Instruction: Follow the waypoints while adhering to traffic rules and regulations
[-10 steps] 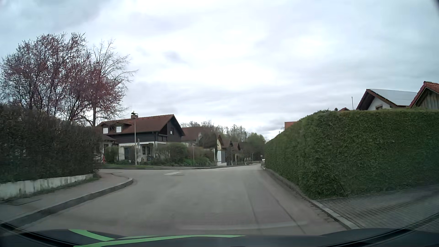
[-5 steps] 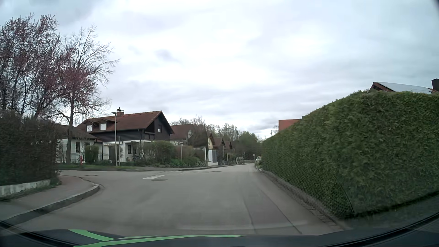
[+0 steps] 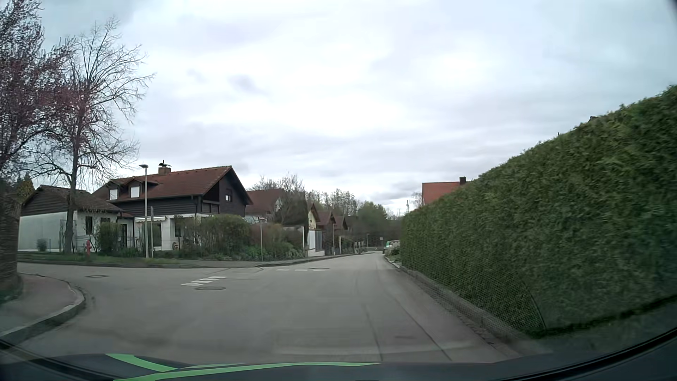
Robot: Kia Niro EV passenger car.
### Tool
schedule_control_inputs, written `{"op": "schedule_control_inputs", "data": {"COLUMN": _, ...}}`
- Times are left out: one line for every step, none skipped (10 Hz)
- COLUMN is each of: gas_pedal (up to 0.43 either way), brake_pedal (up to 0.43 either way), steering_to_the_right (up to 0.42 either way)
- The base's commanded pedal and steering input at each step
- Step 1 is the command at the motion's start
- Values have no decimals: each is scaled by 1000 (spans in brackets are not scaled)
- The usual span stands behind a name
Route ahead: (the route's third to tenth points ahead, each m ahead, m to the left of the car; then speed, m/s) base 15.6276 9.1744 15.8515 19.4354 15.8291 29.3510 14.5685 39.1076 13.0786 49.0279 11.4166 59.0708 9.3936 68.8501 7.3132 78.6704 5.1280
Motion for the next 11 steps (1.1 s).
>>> {"op": "schedule_control_inputs", "data": {"gas_pedal": 0, "brake_pedal": 0, "steering_to_the_right": 31}}
{"op": "schedule_control_inputs", "data": {"gas_pedal": 0, "brake_pedal": 0, "steering_to_the_right": 25}}
{"op": "schedule_control_inputs", "data": {"gas_pedal": 0, "brake_pedal": 0, "steering_to_the_right": 21}}
{"op": "schedule_control_inputs", "data": {"gas_pedal": 0, "brake_pedal": 12, "steering_to_the_right": 17}}
{"op": "schedule_control_inputs", "data": {"gas_pedal": 0, "brake_pedal": 24, "steering_to_the_right": 8}}
{"op": "schedule_control_inputs", "data": {"gas_pedal": 0, "brake_pedal": 30, "steering_to_the_right": -9}}
{"op": "schedule_control_inputs", "data": {"gas_pedal": 0, "brake_pedal": 30, "steering_to_the_right": -26}}
{"op": "schedule_control_inputs", "data": {"gas_pedal": 0, "brake_pedal": 37, "steering_to_the_right": -58}}
{"op": "schedule_control_inputs", "data": {"gas_pedal": 0, "brake_pedal": 37, "steering_to_the_right": -97}}
{"op": "schedule_control_inputs", "data": {"gas_pedal": 0, "brake_pedal": 37, "steering_to_the_right": -131}}
{"op": "schedule_control_inputs", "data": {"gas_pedal": 0, "brake_pedal": 30, "steering_to_the_right": -165}}
